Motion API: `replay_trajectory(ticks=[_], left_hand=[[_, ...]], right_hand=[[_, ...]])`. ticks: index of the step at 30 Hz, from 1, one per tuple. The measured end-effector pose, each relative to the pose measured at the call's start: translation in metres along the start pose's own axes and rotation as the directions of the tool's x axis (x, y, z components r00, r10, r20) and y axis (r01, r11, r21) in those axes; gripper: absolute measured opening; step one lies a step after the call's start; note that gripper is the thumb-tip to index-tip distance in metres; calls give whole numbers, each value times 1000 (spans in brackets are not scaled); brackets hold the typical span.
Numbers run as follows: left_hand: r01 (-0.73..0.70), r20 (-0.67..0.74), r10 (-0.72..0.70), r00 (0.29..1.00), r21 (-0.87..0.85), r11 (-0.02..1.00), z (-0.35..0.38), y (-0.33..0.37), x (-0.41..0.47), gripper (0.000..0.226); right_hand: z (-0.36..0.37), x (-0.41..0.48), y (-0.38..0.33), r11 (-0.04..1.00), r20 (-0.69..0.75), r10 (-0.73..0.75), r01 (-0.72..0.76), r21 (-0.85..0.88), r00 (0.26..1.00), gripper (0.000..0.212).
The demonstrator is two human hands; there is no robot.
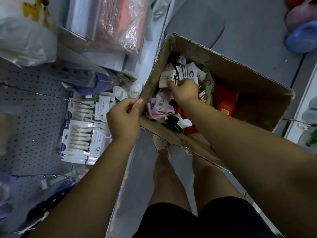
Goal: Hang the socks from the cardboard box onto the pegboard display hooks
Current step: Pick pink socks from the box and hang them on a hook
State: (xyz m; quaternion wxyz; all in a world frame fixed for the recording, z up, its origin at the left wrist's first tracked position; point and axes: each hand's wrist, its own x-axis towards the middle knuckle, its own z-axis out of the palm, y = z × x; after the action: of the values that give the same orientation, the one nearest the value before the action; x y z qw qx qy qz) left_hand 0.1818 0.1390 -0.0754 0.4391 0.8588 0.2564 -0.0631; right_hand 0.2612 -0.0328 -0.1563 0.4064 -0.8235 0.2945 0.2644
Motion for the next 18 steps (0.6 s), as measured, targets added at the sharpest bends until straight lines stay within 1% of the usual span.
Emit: replay_trajectory(ticks=[2,4,7,9,11,12,15,17,18], left_hand=[[6,-1,-6,1000,-3,1000,-1,-1,1,22],[12,7,-12,1000,2,1000,-3,2,0,21],[36,40,-37,999,24,999,-6,9,-1,15],[52,65,-55,996,43,998,-7,14,1,9],[61,97,-69,993,80,995,-8,21,-1,8],[52,116,-66,991,118,992,-8,26,-3,13],[-42,136,14,991,210,977,-14,39,-27,28],[-160,122,136,983,214,964,-18,47,-47,33],[-210,136,187,973,182,961,-21,52,-57,34]], right_hand=[[-5,-4,4,999,-13,-31,31,12,999,49],[-17,-13,10,998,-21,-39,40,50,999,47],[-38,-32,19,988,0,-57,56,141,998,33],[-53,-46,27,974,34,-50,41,223,998,37],[-71,-67,32,956,75,-82,57,289,994,31],[-79,-77,34,946,94,-105,70,315,990,27],[-101,-118,40,914,153,-165,93,394,974,25],[-111,-143,45,892,177,-186,90,442,966,23],[-115,-155,46,882,185,-187,82,464,965,22]])
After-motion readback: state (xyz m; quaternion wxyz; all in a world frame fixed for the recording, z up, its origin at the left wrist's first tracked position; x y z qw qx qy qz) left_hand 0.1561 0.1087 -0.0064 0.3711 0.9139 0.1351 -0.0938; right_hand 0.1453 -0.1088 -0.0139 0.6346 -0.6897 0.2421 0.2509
